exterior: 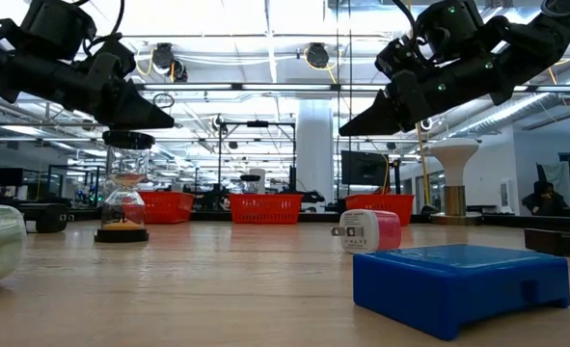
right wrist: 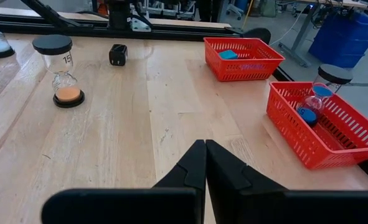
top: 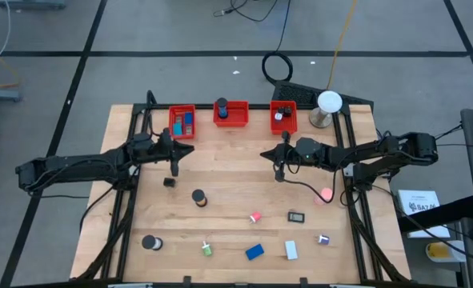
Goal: Pick & Place Office items
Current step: Put the pink hourglass into the middle orange basket
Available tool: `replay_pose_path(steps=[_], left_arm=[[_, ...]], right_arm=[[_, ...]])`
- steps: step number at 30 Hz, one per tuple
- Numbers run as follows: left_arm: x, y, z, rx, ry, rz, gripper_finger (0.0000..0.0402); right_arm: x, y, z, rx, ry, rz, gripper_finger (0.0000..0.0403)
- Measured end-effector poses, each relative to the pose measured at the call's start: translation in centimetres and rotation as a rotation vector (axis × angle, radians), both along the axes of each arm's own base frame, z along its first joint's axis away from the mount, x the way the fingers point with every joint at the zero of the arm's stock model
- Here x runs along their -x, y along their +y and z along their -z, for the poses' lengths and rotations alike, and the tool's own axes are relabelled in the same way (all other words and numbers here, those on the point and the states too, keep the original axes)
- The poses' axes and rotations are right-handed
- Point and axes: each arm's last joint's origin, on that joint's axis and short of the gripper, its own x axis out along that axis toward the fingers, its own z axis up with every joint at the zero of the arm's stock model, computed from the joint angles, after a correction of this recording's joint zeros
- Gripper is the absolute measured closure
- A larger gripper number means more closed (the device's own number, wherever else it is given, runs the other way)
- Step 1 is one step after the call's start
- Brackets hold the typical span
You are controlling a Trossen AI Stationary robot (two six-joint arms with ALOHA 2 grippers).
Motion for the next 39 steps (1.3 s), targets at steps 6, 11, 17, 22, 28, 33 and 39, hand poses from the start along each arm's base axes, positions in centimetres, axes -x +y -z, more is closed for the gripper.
replay_pose_path(steps=[6, 11, 17, 22, 28, 33, 39], left_arm=[[0.0, 0.0, 0.0, 0.000, 0.000, 0.000, 0.0355], [0.0, 0.0, 0.0, -0.001, -0.002, 0.000, 0.0355], [0.0, 0.0, -0.2, -0.005, -0.013, 0.000, 0.0355], [0.0, 0.0, -0.2, -0.006, -0.014, -0.001, 0.0355], [0.0, 0.0, -0.2, -0.006, -0.015, -0.002, 0.0355], [0.0, 0.0, -0.2, -0.008, -0.020, -0.001, 0.0355], [-0.1, 0.0, -0.5, -0.001, -0.045, -0.005, 0.0355]], right_arm=[[0.1, 0.0, -0.2, -0.026, -0.013, 0.008, 0.0403], [0.7, 0.8, -1.8, -0.058, -0.041, 0.000, 0.0403], [1.2, 2.5, -3.6, -0.054, 0.157, 0.126, 0.0403], [1.5, 4.6, -5.3, -0.159, 0.327, 0.205, 0.0399], [3.0, 6.7, -6.4, -0.359, 0.516, 0.339, 0.0363], [5.4, 8.4, -7.6, -0.451, 0.680, 0.483, 0.0306], [7.9, 9.8, -7.8, -0.598, 0.857, 0.624, 0.0219]])
